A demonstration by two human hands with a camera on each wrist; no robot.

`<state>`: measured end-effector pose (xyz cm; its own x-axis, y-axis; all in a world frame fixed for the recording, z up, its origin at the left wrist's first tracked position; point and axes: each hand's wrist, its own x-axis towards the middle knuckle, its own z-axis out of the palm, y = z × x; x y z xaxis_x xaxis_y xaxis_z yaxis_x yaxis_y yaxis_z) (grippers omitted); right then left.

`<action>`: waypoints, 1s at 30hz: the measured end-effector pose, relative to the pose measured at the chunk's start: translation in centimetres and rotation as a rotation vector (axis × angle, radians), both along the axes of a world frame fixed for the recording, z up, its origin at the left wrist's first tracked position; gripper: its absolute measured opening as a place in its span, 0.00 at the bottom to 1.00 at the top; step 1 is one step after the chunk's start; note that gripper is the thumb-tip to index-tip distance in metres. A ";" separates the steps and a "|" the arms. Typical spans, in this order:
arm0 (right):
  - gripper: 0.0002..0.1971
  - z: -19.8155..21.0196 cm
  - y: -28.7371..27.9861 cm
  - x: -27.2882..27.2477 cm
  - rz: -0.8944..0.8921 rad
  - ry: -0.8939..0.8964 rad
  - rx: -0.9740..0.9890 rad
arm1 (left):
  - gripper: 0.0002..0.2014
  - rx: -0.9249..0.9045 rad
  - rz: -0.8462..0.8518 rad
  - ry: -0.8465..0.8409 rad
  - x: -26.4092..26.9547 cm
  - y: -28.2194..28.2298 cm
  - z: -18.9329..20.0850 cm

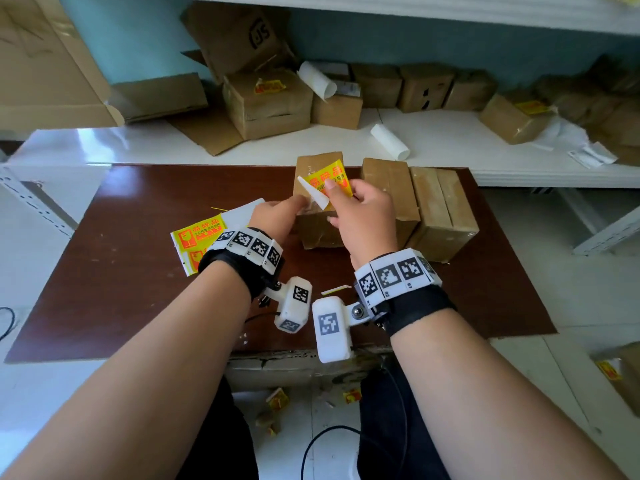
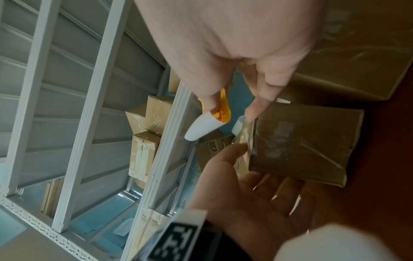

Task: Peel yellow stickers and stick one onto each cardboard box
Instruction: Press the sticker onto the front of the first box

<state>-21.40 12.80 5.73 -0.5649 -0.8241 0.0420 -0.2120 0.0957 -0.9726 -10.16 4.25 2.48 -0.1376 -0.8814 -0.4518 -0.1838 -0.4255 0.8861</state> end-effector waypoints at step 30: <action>0.11 0.0 3.7 -1.8 0.028 -0.219 0.021 | 0.35 -0.521 0.018 -0.089 3.3 6.4 2.9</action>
<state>-23.15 16.51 5.69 -0.5356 -0.8389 -0.0967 0.0009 0.1139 -0.9935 -6.90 10.61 5.43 -0.1019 -0.9941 0.0376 -0.2646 0.0635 0.9623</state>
